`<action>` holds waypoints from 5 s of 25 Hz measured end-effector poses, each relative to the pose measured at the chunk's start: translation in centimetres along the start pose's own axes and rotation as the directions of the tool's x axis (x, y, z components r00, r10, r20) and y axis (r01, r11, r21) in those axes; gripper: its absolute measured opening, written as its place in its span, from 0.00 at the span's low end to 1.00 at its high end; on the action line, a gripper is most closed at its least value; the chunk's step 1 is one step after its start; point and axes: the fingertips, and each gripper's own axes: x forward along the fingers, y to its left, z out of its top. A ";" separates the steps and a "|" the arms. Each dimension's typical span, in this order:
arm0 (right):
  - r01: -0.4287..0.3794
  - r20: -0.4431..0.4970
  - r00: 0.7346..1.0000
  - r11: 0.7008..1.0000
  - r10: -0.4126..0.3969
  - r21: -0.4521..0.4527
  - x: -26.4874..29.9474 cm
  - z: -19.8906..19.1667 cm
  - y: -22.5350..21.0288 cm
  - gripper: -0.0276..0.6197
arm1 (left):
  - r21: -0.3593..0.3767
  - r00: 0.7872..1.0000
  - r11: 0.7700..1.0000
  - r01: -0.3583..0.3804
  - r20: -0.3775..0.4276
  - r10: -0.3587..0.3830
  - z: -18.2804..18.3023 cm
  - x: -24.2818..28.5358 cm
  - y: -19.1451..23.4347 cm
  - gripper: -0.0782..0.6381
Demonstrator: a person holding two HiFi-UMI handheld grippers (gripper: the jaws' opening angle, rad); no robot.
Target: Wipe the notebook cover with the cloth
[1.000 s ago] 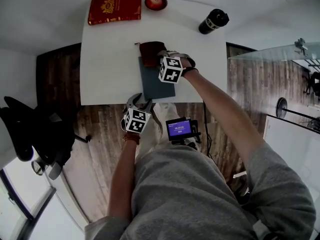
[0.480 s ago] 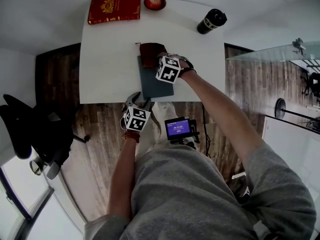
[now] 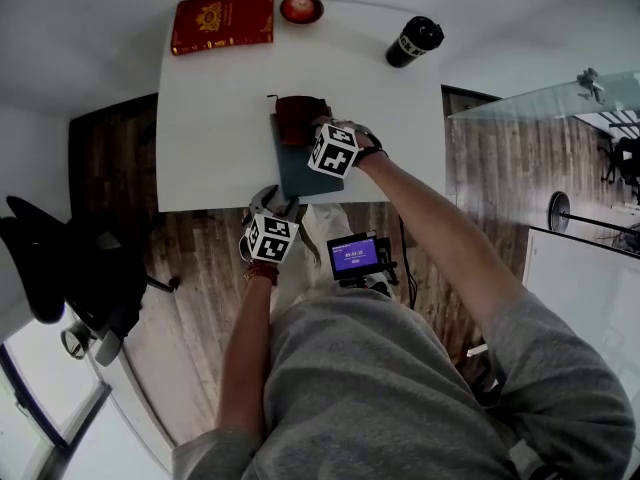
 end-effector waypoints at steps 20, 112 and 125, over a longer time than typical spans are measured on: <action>-0.011 0.001 1.000 1.000 0.011 0.015 -0.9 -1.0 3.8 0.13 | 0.003 1.000 1.000 -0.004 0.011 0.004 0.0 0.1 0.0 0.39; 0.031 0.054 0.998 0.999 -0.033 0.034 -1.5 -3.7 -5.8 0.13 | 0.008 1.000 1.000 -0.001 -0.011 0.001 0.2 -0.1 0.0 0.39; 0.038 0.033 0.999 0.997 -0.040 0.060 -1.8 -4.1 -3.5 0.12 | -0.003 1.000 1.000 -0.016 -0.003 0.016 0.1 -0.1 0.0 0.39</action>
